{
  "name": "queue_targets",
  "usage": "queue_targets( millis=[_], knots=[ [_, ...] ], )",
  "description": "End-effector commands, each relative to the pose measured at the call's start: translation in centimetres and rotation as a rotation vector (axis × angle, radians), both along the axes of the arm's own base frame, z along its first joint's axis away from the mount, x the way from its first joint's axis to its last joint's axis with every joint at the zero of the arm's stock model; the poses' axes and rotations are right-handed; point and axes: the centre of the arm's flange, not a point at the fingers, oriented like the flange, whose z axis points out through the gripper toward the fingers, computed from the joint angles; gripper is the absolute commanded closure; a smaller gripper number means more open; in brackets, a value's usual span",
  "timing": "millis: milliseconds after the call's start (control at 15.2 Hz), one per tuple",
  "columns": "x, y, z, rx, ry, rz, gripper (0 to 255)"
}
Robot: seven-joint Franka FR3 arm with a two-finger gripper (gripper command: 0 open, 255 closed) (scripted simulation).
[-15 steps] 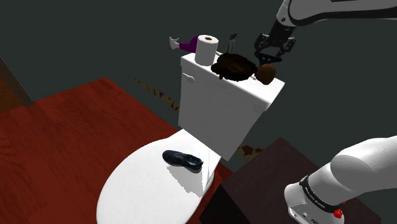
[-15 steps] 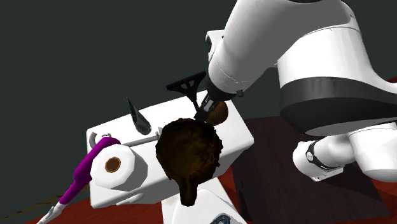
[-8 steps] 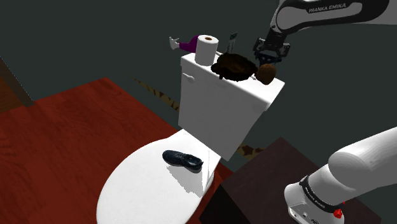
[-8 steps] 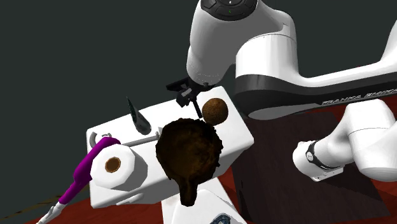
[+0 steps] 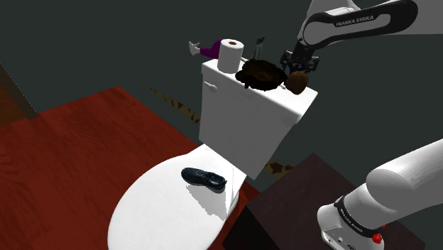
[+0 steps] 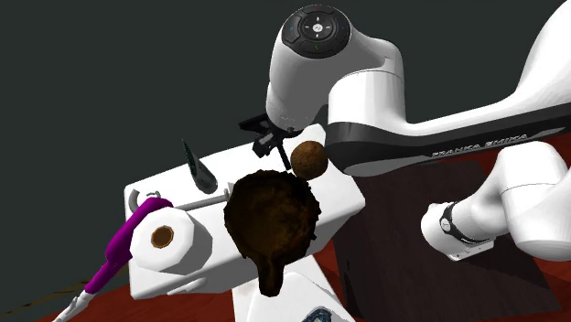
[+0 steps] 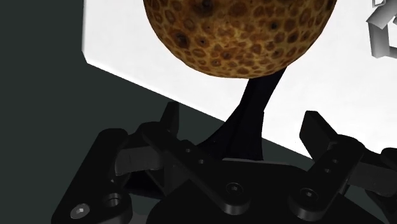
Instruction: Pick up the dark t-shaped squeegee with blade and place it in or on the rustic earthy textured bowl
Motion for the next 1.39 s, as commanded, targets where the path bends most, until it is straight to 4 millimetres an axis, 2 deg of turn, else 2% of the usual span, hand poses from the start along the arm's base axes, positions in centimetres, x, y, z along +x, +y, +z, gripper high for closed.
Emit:
queue_targets(
  millis=[0,330,396,990,1320],
  knots=[
    [0.0,0.0,-0.2,0.0,0.0,0.0,0],
    [0.0,0.0,-0.2,0.0,0.0,0.0,0],
    [0.0,0.0,-0.2,0.0,0.0,0.0,255],
    [0.0,0.0,-0.2,0.0,0.0,0.0,255],
    [0.0,0.0,2.5,0.0,0.0,0.0,255]
  ],
)
